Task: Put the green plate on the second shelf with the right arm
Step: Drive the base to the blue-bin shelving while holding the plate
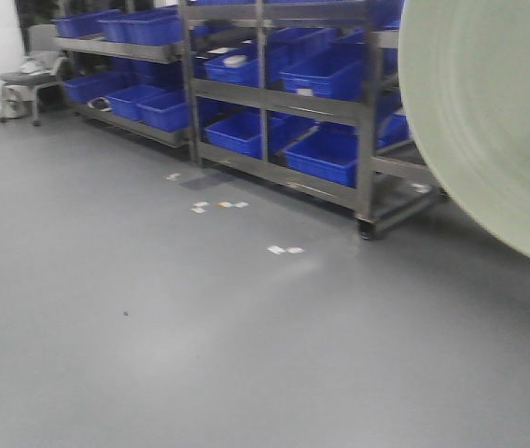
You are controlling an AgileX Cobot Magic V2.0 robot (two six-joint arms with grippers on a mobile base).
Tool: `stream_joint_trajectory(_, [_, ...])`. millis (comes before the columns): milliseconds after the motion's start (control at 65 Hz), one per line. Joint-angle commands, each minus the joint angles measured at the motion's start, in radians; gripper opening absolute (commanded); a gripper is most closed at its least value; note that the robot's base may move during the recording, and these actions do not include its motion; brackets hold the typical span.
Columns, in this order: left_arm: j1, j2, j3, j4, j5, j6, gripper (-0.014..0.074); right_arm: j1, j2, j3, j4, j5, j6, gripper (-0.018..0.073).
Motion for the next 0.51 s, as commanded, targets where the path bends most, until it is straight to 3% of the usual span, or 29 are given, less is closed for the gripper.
stream_joint_trajectory(0, [-0.008, -0.014, 0.042, 0.001, -0.086, -0.001, 0.0130, -0.003, 0.016, -0.035, 0.008, -0.109, 0.006, 0.0053])
stream_joint_trajectory(492, [-0.008, -0.014, 0.042, 0.001, -0.086, -0.001, 0.0130, -0.003, 0.016, -0.035, 0.008, -0.109, 0.006, 0.0053])
